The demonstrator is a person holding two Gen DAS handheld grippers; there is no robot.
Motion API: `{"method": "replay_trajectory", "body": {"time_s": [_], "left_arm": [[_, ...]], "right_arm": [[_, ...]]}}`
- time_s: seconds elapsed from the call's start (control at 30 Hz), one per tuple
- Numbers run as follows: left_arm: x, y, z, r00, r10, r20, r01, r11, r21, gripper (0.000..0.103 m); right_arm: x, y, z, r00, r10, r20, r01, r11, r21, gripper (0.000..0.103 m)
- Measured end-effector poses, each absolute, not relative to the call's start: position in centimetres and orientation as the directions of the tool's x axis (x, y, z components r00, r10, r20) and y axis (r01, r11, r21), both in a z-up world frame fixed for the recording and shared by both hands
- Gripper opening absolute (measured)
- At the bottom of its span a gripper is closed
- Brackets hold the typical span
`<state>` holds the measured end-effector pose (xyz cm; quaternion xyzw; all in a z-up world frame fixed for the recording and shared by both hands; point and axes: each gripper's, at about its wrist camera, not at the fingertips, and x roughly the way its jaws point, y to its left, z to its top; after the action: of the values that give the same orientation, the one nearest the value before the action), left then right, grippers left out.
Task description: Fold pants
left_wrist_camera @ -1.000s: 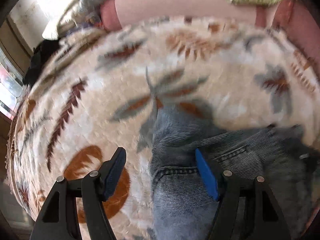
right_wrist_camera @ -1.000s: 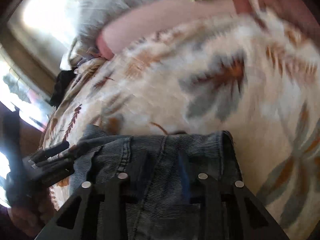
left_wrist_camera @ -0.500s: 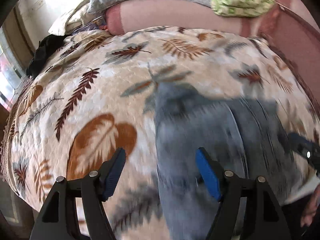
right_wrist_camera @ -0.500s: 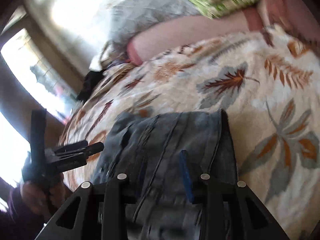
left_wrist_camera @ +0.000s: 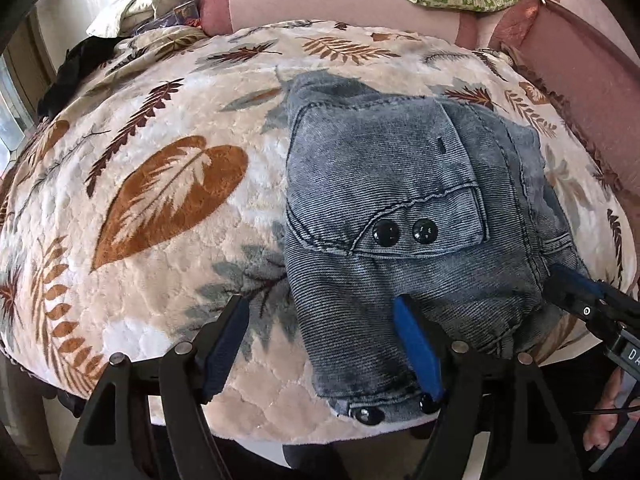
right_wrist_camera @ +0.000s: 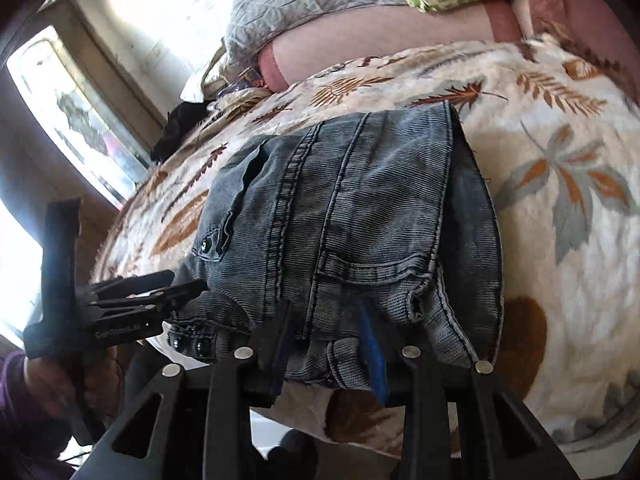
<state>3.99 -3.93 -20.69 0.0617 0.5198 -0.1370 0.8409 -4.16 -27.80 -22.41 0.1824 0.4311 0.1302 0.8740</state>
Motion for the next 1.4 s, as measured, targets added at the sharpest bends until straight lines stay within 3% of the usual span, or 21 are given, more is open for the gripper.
{"method": "replay_trajectory", "body": {"time_s": [0.27,0.4,0.53,1.0,1.4], "left_arm": [[2.1,-3.3,-18.2,0.469,-0.114,-0.876,0.259,0.966,0.013,0.079],[1.8,-3.5,-18.9,0.484,-0.066,-0.873,0.267,0.961,0.075,0.081],[1.8,-3.2,-19.9,0.502,-0.063,-0.863,0.261,0.962,0.082,0.09],[2.1,-3.4,-21.0,0.526,-0.055,-0.849,0.26,0.961,0.098,0.093],[2.7,-3.3,-22.2,0.527,-0.034,-0.849,0.242,0.964,0.111,0.103]], "right_arm": [[-4.6,-27.1,-20.1,0.643,0.362,-0.675,-0.073,0.906,0.416,0.052],[-5.0,-26.0,-19.1,0.677,0.356,-0.644,-0.09,0.909,0.407,0.052],[-3.3,-24.9,-21.5,0.6,0.305,-0.74,-0.046,0.936,0.349,0.053],[-3.9,-25.2,-22.3,0.61,0.319,-0.725,-0.082,0.936,0.343,0.054],[-3.7,-25.6,-22.8,0.6,0.358,-0.715,-0.115,0.924,0.366,0.055]]}}
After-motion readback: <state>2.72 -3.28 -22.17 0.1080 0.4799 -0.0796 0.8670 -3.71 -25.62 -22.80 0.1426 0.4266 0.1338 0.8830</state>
